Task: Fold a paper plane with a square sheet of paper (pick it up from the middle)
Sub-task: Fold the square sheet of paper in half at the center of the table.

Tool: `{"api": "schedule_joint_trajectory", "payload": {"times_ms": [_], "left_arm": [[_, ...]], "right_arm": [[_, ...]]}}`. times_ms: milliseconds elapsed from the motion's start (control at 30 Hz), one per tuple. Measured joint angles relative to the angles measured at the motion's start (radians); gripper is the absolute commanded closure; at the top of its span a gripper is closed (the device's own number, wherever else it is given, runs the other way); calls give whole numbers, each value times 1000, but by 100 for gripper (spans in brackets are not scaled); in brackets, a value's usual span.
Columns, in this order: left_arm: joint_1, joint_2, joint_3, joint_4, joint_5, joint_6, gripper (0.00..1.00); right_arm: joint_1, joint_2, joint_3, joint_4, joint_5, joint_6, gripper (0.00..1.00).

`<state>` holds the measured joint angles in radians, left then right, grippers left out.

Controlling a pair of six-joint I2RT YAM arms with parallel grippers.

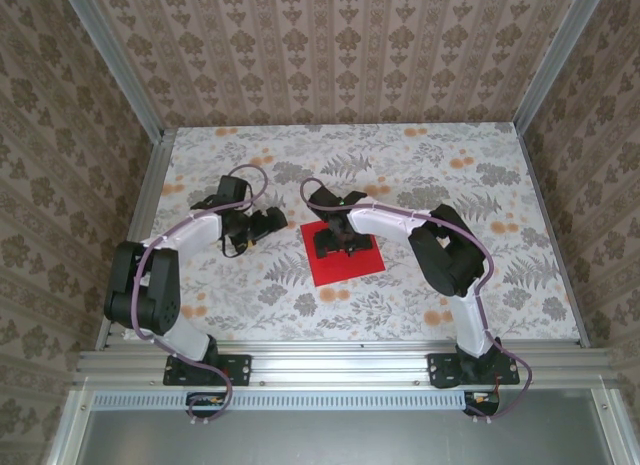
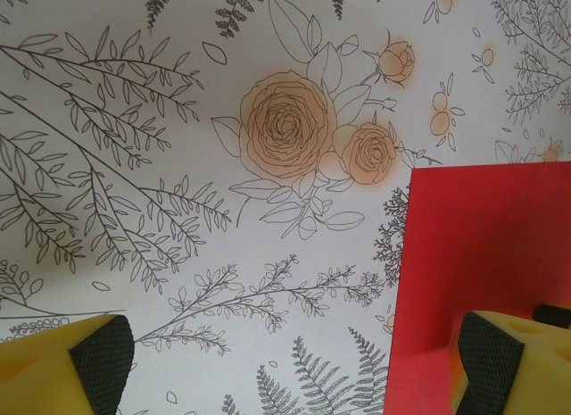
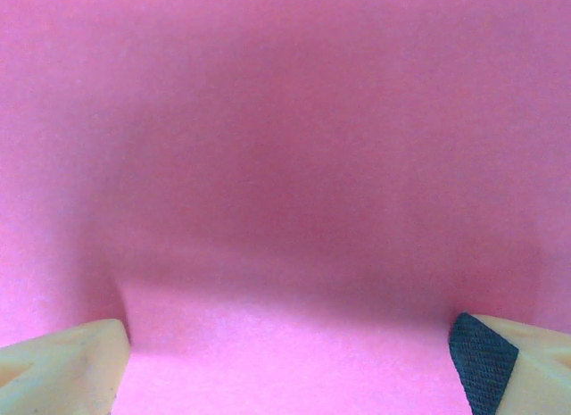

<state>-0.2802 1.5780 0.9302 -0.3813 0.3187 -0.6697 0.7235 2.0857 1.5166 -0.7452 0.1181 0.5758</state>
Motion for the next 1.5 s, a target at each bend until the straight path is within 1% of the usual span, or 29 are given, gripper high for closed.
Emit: {"api": "schedule_joint_trajectory", "payload": {"times_ms": [233, 467, 567, 767, 1000, 1100, 1167, 1233, 1300, 1333, 1400, 1433, 1500], "left_arm": [[13, 0, 0, 15, -1, -31, 2], [13, 0, 0, 15, 0, -39, 2], [13, 0, 0, 15, 0, -40, 2], [13, 0, 0, 14, 0, -42, 2], [13, 0, 0, 14, 0, -42, 2], [13, 0, -1, 14, 0, -42, 1], [13, 0, -2, 14, 0, -42, 1], [13, 0, -5, 16, 0, -42, 1], [13, -1, -13, 17, 5, -43, 1], [13, -1, -17, 19, 8, -43, 2], [13, -1, -27, 23, 18, -46, 2], [12, -2, -31, 25, 23, -47, 1], [12, -8, -42, 35, 35, -53, 1]], "right_arm": [[-14, 64, 135, -26, 52, 15, 0], [-34, 150, 222, -49, 56, 38, 0], [-37, 165, 244, -51, 60, 41, 3], [-36, 171, 249, -55, 47, 50, 14], [-40, 157, 220, -31, 38, 52, 25], [-46, 137, 189, -5, 30, 52, 33], [-55, 121, 163, 16, 21, 55, 40], [-66, 95, 127, 46, -5, 61, 48], [-79, 58, 74, 85, -53, 74, 56], [-84, 42, 50, 101, -75, 82, 58], [-95, 2, -2, 138, -131, 97, 66], [-101, -21, -27, 165, -159, 107, 67], [-115, -78, -85, 225, -228, 127, 67]]}}
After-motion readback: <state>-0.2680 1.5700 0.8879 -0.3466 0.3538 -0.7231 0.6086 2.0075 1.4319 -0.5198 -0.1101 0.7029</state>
